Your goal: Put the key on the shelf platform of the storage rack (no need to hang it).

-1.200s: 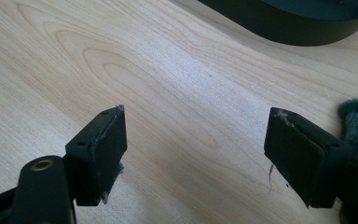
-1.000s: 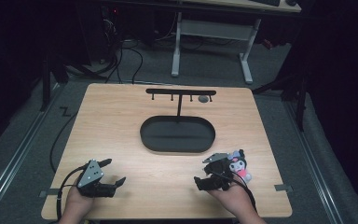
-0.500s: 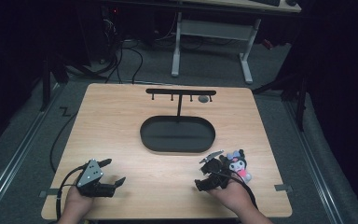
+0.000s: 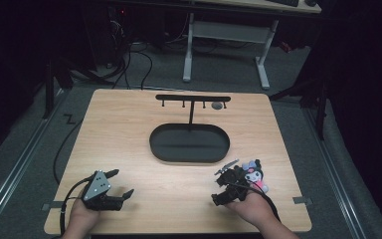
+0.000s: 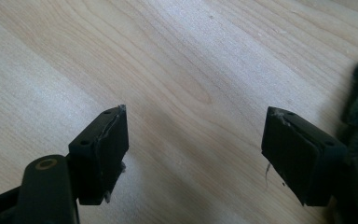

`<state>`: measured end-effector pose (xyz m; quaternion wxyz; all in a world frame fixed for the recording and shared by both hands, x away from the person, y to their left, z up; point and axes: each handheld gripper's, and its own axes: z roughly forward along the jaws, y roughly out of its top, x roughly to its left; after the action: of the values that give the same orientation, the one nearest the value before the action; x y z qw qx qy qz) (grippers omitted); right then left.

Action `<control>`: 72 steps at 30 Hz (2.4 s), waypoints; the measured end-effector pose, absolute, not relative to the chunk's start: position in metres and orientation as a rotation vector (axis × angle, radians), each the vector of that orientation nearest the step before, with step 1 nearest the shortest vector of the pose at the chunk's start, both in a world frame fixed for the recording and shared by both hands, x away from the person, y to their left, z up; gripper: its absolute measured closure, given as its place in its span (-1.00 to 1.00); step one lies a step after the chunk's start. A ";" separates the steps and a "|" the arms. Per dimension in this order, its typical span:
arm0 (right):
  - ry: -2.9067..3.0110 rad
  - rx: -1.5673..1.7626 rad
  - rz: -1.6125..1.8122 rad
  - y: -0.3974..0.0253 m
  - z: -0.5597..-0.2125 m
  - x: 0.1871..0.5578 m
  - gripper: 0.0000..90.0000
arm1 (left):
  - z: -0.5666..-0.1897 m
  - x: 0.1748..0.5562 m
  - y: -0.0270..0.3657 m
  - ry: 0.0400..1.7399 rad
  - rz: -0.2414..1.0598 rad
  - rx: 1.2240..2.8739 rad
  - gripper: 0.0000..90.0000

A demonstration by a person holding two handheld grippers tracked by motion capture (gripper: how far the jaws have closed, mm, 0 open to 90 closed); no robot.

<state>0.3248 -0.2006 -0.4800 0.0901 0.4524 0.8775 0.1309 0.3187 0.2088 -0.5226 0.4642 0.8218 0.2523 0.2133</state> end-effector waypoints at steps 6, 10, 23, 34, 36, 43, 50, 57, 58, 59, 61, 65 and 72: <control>2.631 1.374 0.373 -0.203 -0.473 0.326 -0.44 | -0.523 0.321 0.205 0.612 0.542 2.020 -0.67; 2.640 1.374 0.356 -0.203 -0.470 0.327 -0.44 | -0.523 0.322 0.204 0.607 0.538 2.020 -0.67; 2.654 1.370 0.408 -0.212 -0.456 0.331 -0.46 | -0.523 0.324 0.210 0.648 0.542 2.010 -0.67; 2.639 1.408 0.355 -0.222 -0.448 0.330 -0.53 | -0.523 0.324 0.212 0.647 0.537 2.014 -0.68; 2.645 1.417 0.317 -0.226 -0.442 0.330 -0.54 | -0.523 0.324 0.212 0.648 0.530 2.013 -0.68; 2.606 1.423 0.304 -0.235 -0.429 0.333 -0.54 | -0.521 0.323 0.212 0.641 0.522 2.005 -0.68; 2.565 1.454 0.259 -0.253 -0.423 0.336 -0.55 | -0.522 0.322 0.212 0.643 0.519 2.013 -0.68; 2.526 1.498 0.206 -0.273 -0.429 0.338 -0.54 | -0.522 0.321 0.212 0.633 0.505 2.016 -0.67; 2.525 1.499 0.203 -0.275 -0.430 0.338 -0.54 | -0.522 0.321 0.211 0.631 0.506 2.021 -0.67; 2.525 1.499 0.203 -0.275 -0.430 0.338 -0.54 | -0.522 0.321 0.211 0.631 0.506 2.021 -0.67; 2.519 1.517 0.196 -0.280 -0.433 0.337 -0.54 | -0.523 0.322 0.211 0.627 0.503 2.027 -0.67; 2.515 1.528 0.179 -0.284 -0.438 0.336 -0.57 | -0.523 0.322 0.210 0.627 0.497 2.020 -0.67; 2.493 1.577 0.174 -0.294 -0.451 0.337 -0.60 | -0.523 0.322 0.209 0.619 0.497 2.029 -0.67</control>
<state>0.3367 -0.2940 -0.4506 0.0932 0.5314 0.8400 0.0585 0.3225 0.2090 -0.5226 0.4631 0.8253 0.2519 0.2022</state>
